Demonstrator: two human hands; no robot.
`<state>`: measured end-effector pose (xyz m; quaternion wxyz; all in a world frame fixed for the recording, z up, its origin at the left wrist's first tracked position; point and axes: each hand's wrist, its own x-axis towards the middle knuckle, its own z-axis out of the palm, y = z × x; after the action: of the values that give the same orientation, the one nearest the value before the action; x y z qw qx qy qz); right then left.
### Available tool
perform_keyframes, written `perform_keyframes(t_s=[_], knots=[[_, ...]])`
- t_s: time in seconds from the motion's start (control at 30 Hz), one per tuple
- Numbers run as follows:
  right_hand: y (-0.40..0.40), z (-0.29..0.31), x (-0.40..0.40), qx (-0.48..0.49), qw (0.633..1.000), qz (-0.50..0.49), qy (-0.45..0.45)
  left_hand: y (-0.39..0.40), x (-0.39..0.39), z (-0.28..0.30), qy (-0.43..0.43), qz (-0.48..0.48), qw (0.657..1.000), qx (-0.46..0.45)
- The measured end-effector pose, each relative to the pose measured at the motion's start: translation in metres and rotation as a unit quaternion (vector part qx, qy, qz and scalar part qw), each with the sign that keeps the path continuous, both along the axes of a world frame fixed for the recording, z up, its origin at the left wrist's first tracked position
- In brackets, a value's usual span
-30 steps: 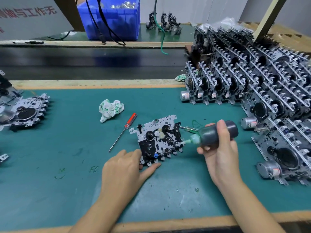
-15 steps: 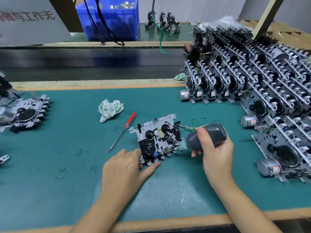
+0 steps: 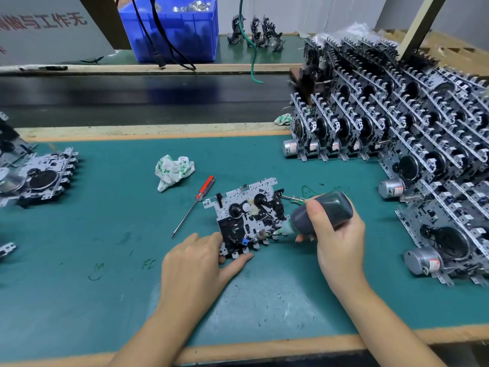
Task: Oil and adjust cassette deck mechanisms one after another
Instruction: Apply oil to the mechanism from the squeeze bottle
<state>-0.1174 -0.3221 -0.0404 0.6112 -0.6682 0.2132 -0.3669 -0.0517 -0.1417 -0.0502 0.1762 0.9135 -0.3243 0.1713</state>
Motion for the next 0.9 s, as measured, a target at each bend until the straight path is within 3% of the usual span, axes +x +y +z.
perform_keyframes(t_s=[0.67, 0.9], knots=[[0.002, 0.003, -0.002, 0.010, 1.000, 0.000, -0.001, 0.000, -0.001, 0.003, 0.014, 0.005, 1.000, 0.011], [-0.009, 0.008, -0.002, 0.129, 0.988, -0.020, -0.084, 0.001, -0.001, 0.005, 0.021, -0.003, 1.000, 0.001]])
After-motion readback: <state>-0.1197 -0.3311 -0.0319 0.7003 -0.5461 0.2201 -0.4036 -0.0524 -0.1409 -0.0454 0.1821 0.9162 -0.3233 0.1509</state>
